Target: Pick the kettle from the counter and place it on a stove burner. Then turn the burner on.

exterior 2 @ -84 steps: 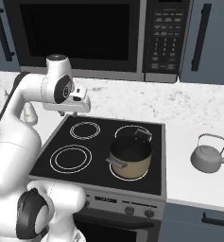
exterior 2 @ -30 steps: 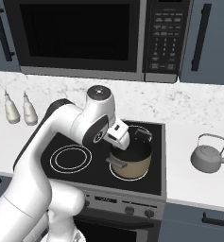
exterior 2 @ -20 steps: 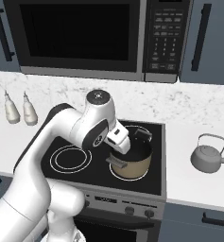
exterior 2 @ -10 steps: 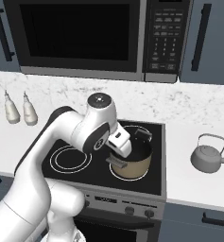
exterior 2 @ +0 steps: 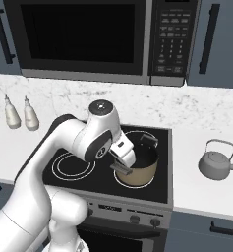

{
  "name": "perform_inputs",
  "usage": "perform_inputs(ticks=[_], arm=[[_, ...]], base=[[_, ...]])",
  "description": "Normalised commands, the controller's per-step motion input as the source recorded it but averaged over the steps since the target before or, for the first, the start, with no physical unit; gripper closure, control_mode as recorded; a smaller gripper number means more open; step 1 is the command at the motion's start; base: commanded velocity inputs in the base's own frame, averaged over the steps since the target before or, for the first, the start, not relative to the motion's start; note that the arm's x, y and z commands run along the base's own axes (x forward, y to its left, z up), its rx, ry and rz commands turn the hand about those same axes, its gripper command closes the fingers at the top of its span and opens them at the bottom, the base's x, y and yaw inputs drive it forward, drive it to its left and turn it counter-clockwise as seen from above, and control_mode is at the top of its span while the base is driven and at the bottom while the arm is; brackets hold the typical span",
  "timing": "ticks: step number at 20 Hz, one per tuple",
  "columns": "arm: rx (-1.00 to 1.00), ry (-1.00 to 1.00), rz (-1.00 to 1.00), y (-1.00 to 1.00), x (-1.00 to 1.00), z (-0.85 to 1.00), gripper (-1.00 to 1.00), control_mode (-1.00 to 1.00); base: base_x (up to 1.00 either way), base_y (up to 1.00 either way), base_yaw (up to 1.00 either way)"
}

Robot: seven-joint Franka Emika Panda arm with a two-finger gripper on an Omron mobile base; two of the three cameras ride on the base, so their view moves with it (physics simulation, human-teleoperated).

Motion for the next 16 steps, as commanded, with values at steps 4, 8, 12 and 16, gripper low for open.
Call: perform_inputs(ticks=[4,8,12,16], arm=[[0.01,0.0,-0.05,-0.17,0.0,-0.02,-1.0,-1.0],[0.01,0.0,-0.1,-0.13,0.0,0.0,-1.0,-1.0],[0.0,0.0,-0.13,-0.08,0.08,-0.03,-1.0,-1.0],[0.0,0.0,-0.11,0.0,0.09,-0.06,-1.0,-1.0]], base=[[0.0,0.0,0.0],[0.0,0.0,0.0],[0.0,0.0,0.0],[0.0,0.0,0.0]])
